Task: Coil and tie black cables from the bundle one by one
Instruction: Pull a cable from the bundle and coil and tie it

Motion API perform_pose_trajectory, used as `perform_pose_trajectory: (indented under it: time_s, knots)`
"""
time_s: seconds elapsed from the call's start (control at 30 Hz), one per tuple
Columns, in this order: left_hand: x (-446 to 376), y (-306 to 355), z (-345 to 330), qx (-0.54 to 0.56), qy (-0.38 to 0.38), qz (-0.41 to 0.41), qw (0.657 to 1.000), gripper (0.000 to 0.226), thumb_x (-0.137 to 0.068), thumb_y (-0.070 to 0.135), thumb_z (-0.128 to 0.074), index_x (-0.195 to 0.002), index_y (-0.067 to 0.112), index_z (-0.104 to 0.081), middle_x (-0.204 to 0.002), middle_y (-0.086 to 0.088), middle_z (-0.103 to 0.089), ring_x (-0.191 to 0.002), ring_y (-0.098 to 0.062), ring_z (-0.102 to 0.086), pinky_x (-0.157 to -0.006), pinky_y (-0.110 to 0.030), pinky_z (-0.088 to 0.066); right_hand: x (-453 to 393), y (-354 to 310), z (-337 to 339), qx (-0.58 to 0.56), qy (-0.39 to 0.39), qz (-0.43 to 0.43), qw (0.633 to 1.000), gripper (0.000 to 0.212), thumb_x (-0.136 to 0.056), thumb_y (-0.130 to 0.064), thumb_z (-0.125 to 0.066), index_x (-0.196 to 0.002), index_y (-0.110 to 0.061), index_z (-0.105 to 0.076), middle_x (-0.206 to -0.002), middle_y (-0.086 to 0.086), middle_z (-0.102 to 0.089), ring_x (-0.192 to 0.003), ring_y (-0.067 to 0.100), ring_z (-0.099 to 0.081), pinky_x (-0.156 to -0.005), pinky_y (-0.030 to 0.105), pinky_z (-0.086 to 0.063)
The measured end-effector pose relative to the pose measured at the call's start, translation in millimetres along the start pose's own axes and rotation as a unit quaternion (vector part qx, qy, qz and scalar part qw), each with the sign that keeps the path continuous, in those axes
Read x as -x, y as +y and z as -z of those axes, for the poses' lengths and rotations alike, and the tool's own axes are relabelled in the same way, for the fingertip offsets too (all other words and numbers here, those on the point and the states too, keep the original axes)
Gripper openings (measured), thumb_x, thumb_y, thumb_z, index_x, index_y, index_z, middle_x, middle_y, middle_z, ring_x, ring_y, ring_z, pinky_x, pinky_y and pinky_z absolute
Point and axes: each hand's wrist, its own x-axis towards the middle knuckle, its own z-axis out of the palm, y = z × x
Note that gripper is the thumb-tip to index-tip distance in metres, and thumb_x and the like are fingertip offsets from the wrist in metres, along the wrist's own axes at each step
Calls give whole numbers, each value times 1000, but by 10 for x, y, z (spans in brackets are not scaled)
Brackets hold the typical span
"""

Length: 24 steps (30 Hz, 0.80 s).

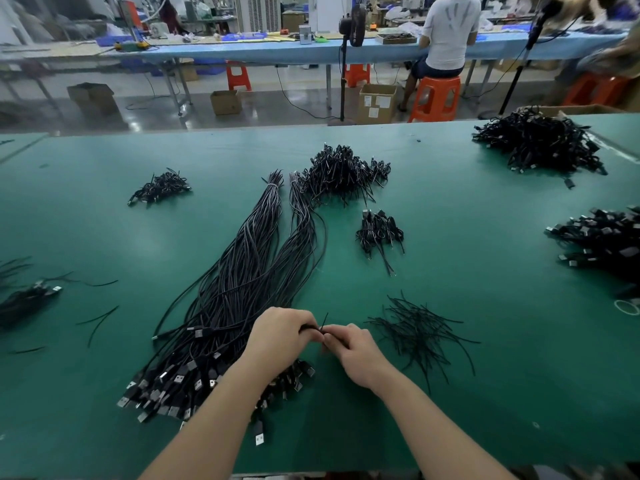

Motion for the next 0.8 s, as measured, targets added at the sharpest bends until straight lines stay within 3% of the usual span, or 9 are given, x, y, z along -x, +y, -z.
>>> perform_pose_trajectory:
  time_s: [0.13,0.27,0.37,0.6,0.8]
  knots:
    - [-46,26,31,-8,-59,75,995,28,-85,53,-69,-66,32,-65,-66,14,-63,-63,-3,-57,-55,-24,-41,1,56,-78,63,30,6,998,26,-103,-45,-43,-95,-45,-68,-96,-2,-65,-101,23,-49,-91,40,-41]
    - [-89,33,74,22,-91,105,990,30,-85,47,-71,-61,31,-66,-63,12,-67,-56,-5,-60,-55,-24,-48,26,79,-122,33,55,16,998,24,-92,-51,-43,-95,-57,-66,-89,-5,-63,-102,20,-49,-87,36,-40]
    - [-107,53,99,26,-103,114,988,27,-85,46,-72,-64,29,-69,-64,11,-69,-58,-6,-62,-57,-26,-51,44,93,-131,61,59,40,996,35,-90,-56,-45,-116,-49,-67,-91,-7,-64,-97,18,-49,-90,34,-39]
    - [-130,80,59,11,-112,139,984,22,-82,48,-75,-77,27,-74,-70,11,-72,-66,-9,-67,-64,-29,-58,84,42,-153,78,97,99,987,23,-100,-43,-54,-110,-36,-74,-72,-20,-60,-78,11,-46,-86,28,-35]
    - [-112,90,23,-3,-90,127,988,20,-83,49,-74,-88,30,-75,-79,11,-70,-75,-10,-65,-66,-29,-55,60,35,-130,86,77,84,990,25,-102,-34,-51,-118,-32,-70,-76,-22,-55,-82,6,-43,-83,27,-31]
